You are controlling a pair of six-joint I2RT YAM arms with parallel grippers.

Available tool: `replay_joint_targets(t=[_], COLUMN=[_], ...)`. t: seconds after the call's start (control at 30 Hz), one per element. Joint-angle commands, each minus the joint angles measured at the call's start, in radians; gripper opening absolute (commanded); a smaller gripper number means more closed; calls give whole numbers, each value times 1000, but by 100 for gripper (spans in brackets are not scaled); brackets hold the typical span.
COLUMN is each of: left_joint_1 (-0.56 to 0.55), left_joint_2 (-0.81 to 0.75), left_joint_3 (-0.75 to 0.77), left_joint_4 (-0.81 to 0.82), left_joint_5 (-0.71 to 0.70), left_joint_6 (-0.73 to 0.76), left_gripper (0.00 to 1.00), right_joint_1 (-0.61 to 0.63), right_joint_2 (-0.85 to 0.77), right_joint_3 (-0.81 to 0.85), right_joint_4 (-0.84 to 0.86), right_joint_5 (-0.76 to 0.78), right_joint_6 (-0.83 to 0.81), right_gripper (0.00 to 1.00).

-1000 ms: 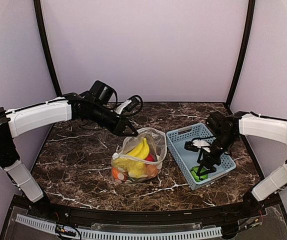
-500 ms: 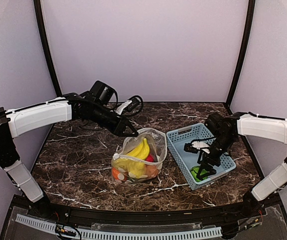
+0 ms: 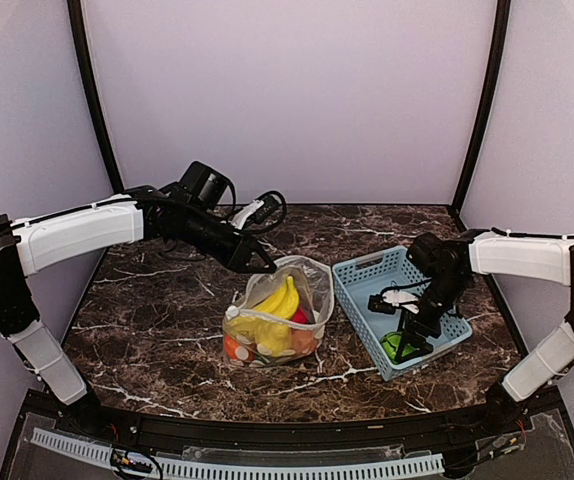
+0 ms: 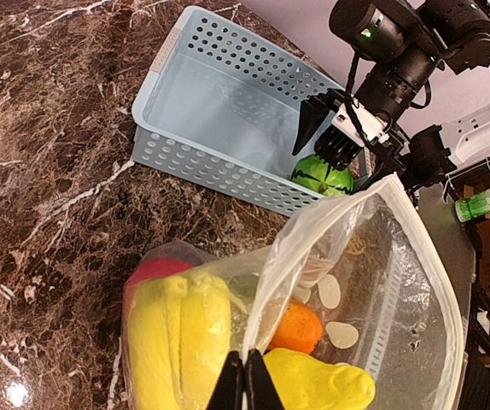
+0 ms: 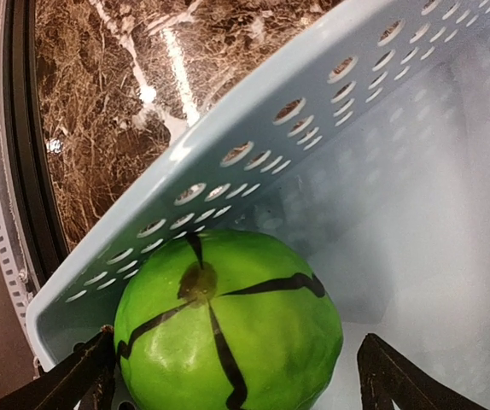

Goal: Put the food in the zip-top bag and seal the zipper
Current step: Pick up the fake fruit from the bin.

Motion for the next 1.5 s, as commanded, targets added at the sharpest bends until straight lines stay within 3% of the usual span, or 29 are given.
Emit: replay_joint_targets(t=[0.0,0.87,1.17,1.47], left_joint_1=[-9,-13,-13,-15], left_joint_2=[-18,-14,-14,-49], left_joint_3=[-14,-15,-7,-12], left_joint_4=[-26,-23,-37,-5], left_joint_5=[-5,-8,-16,32], left_joint_6=[16,18,22,-1], left_gripper=[1,1,1,1], right_joint_1=[11,8,3,2], right_joint_2=[11,-21,-68,-20], right_joint_3=[-13,9,189,477], right_joint_4=[8,86,35,-80], right_joint_5=[10,125,127,-85], right_joint_6=[2,32,19,22], right_gripper=[95,66,62,62])
